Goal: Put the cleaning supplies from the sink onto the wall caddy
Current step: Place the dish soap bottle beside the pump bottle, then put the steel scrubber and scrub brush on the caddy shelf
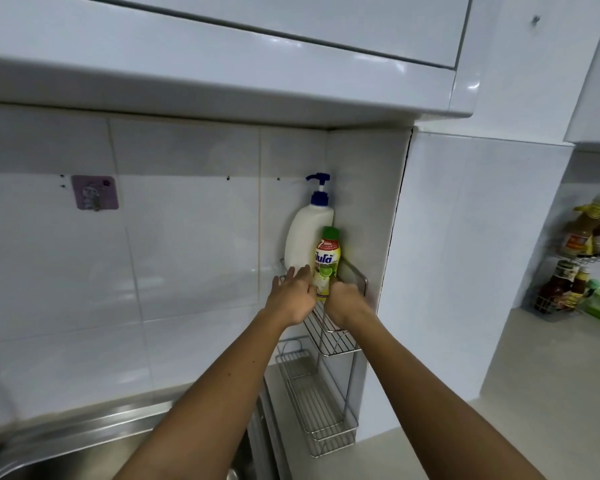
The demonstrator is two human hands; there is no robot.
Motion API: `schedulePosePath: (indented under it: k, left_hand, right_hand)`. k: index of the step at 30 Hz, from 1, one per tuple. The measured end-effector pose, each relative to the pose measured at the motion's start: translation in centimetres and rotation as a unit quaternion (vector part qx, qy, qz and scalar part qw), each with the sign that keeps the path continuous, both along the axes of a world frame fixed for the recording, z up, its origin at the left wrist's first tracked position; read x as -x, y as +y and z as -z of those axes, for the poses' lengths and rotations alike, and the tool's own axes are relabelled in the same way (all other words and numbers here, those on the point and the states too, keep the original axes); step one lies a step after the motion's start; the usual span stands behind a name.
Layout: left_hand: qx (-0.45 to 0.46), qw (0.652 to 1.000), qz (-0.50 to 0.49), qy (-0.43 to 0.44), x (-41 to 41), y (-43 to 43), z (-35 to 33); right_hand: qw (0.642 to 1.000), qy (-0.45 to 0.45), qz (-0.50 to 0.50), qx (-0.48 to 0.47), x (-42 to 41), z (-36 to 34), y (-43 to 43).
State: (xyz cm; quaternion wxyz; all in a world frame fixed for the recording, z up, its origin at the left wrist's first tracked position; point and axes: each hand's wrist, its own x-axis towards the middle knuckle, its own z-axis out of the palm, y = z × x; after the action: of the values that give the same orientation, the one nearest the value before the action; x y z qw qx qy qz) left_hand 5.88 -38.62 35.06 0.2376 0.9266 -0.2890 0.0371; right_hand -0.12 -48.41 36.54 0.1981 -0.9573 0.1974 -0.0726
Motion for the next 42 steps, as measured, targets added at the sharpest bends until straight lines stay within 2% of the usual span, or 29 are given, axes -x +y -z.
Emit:
schedulePosePath:
  k: [5, 12, 16, 22, 27, 35, 42]
  left_hand:
    - [-0.022, 0.999, -0.006, -0.033, 0.7, 3.5, -0.7]
    - [-0.108, 0.990, -0.038, -0.078, 2.8, 9.8, 0.9]
    - [-0.142, 0.986, -0.065, -0.056, 4.1, 14.6, 3.8]
    - [-0.198, 0.975, -0.093, 0.029, 6.8, 22.4, 11.2]
    - [-0.249, 0.959, -0.108, 0.084, 9.4, 27.5, 17.0]
    - [-0.238, 0.942, -0.113, 0.210, 13.3, 31.6, 25.1]
    - [-0.253, 0.921, -0.098, 0.280, 16.2, 32.2, 30.5]
  right_hand:
    - [0.997, -0.071, -0.021, 0.005, 2.2, -0.5, 1.4]
    - [0.952, -0.148, -0.117, 0.241, 3.3, 1.2, 6.7]
    - [0.950, -0.156, -0.149, 0.227, 4.3, 3.9, 11.2]
    - [0.963, -0.054, -0.199, 0.173, 5.5, 12.7, 16.9]
    - [0.958, 0.043, -0.243, 0.144, 7.0, 19.7, 20.1]
    - [0.948, 0.126, -0.273, 0.106, 9.3, 26.7, 23.7]
    - [0.938, 0.225, -0.255, 0.073, 11.5, 31.7, 23.9]
